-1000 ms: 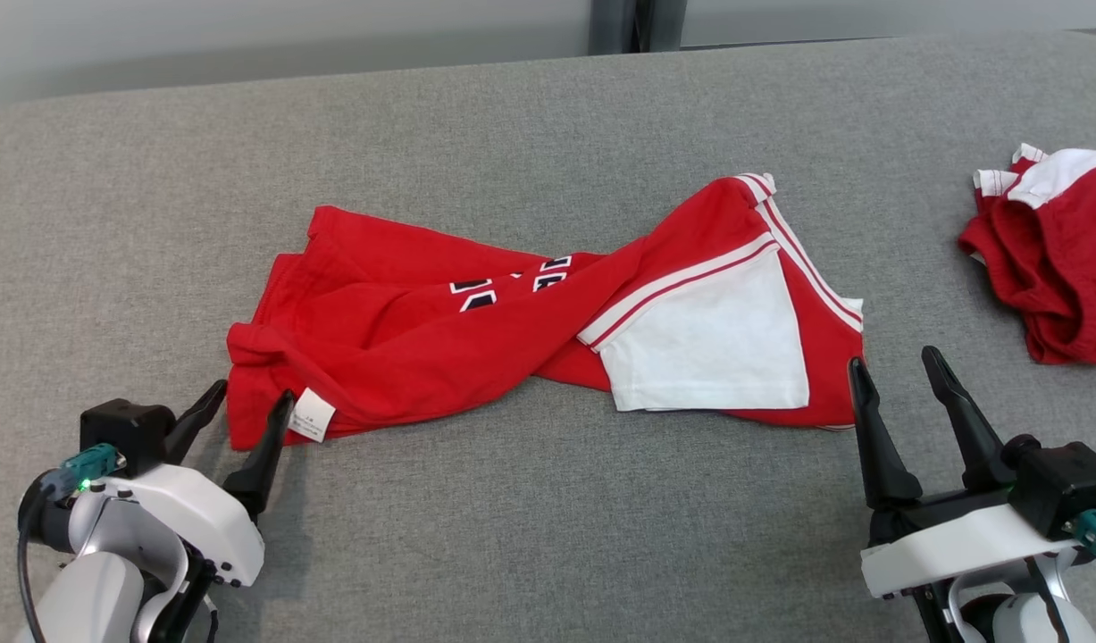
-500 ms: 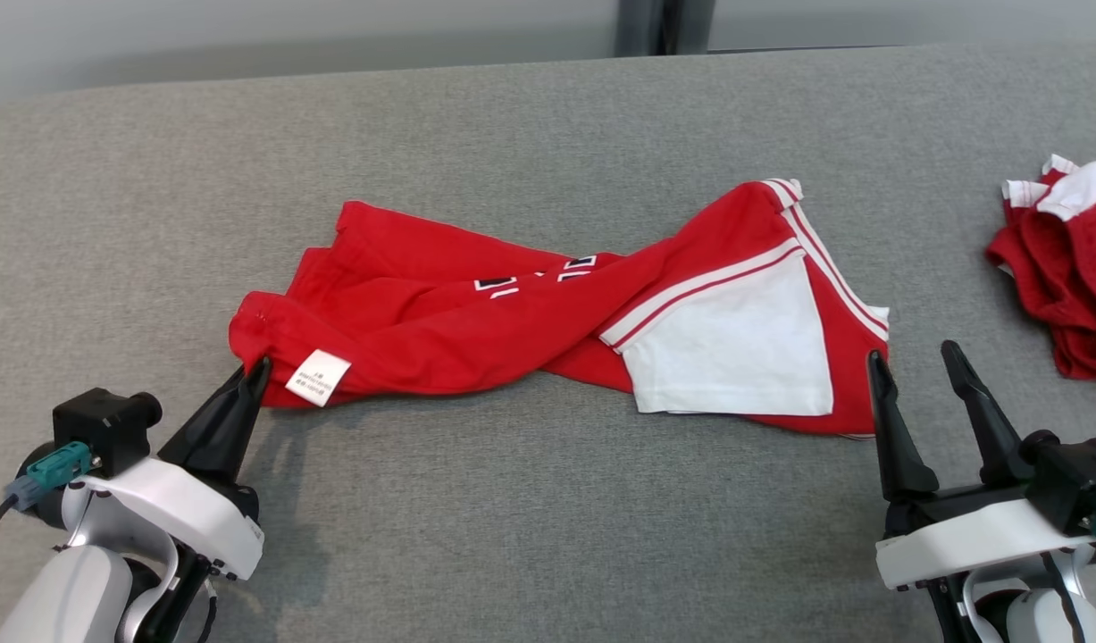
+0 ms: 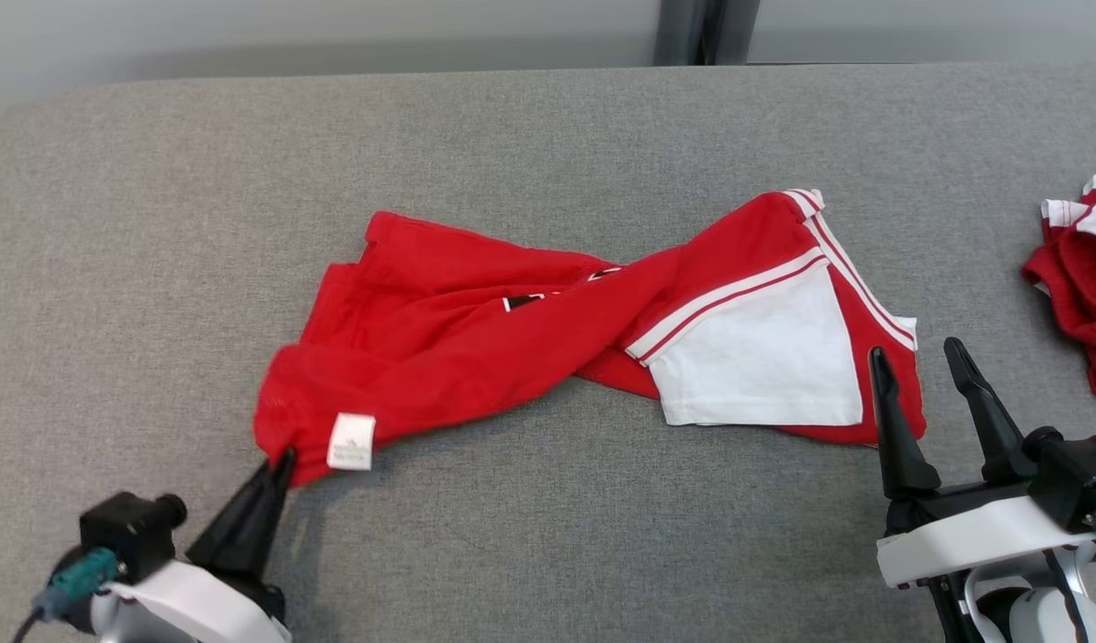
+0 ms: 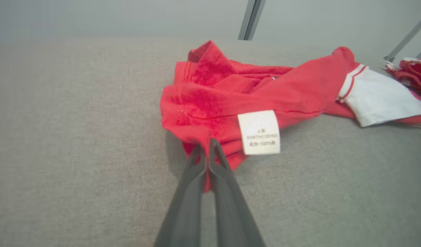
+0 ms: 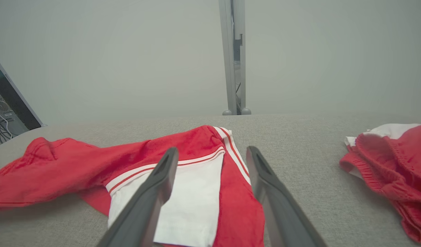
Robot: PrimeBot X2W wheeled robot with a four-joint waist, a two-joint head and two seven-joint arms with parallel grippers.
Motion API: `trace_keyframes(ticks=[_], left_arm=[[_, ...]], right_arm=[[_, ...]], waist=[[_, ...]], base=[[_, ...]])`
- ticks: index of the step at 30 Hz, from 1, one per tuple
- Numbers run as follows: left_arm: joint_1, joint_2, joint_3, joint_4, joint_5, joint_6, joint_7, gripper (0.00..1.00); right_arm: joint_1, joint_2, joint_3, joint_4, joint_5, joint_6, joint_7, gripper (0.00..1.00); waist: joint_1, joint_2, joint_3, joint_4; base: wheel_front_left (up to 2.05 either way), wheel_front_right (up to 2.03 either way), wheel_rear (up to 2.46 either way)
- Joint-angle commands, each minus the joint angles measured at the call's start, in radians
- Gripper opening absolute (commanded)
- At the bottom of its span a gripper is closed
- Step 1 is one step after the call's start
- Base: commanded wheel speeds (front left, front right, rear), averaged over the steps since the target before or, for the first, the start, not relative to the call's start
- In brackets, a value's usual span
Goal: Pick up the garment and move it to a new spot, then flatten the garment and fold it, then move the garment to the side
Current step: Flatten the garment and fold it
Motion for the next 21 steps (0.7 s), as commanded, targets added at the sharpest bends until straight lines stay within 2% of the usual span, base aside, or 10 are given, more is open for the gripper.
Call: trace_keyframes(ticks=[1, 2, 3, 4, 5, 9, 12, 18, 21], left_arm=[[0.003, -0.005, 0.001, 0.017, -0.01, -0.007, -0.011, 0.0], [0.008, -0.014, -0.004, 0.041, -0.018, -0.012, -0.02, 0.19], [0.007, -0.022, -0.005, 0.072, -0.024, -0.018, -0.032, 0.44], [0.006, -0.037, -0.009, 0.1, -0.037, -0.023, -0.04, 0.92], [0.001, -0.048, -0.009, 0.122, -0.04, -0.026, -0.055, 1.0], [-0.012, -0.084, 0.028, 0.192, -0.057, 0.003, -0.123, 1.0], [-0.012, -0.12, 0.085, 0.185, -0.079, 0.026, -0.174, 1.0], [-0.044, -0.154, 0.185, 0.068, -0.013, 0.071, -0.2, 1.0], [-0.06, -0.17, 0.224, -0.016, 0.056, 0.073, -0.2, 1.0]], right_arm=[[0.008, -0.002, -0.001, -0.001, 0.002, 0.0, 0.003, 1.0], [0.008, -0.002, -0.001, 0.0, 0.003, 0.0, 0.005, 1.0], [0.008, -0.002, -0.001, -0.001, 0.003, 0.0, 0.006, 1.0], [0.007, -0.002, 0.0, -0.001, 0.003, 0.0, 0.006, 1.0], [0.005, -0.003, 0.0, -0.002, 0.004, 0.0, 0.008, 1.0], [0.006, -0.008, -0.004, -0.007, 0.008, 0.0, 0.012, 1.0], [0.014, -0.008, -0.017, -0.015, 0.006, 0.0, 0.01, 1.0], [0.014, -0.004, -0.036, -0.029, 0.004, 0.0, 0.005, 1.0], [0.017, -0.002, -0.046, -0.031, -0.001, 0.0, 0.005, 1.0]], waist=[[0.0, -0.0001, 0.001, 0.002], [0.0, -0.0001, 0.0, 0.004], [0.0, -0.0001, 0.0, 0.005], [0.0, -0.0001, 0.0, 0.006], [0.0, -0.0001, -0.002, 0.007], [0.0, -0.0001, -0.01, 0.01], [0.0, -0.0001, -0.019, 0.014], [0.0, -0.0001, -0.034, 0.02], [0.0, -0.0001, -0.046, 0.019]], base=[[0.0, 0.0, 0.0], [0.0, 0.0, 0.0], [0.0, 0.0, 0.0], [0.0, 0.0, 0.0], [0.0, 0.0, 0.0], [0.0, 0.0, 0.0], [0.0, 0.0, 0.0], [0.0, 0.0, 0.0], [0.0, 0.0, 0.0]])
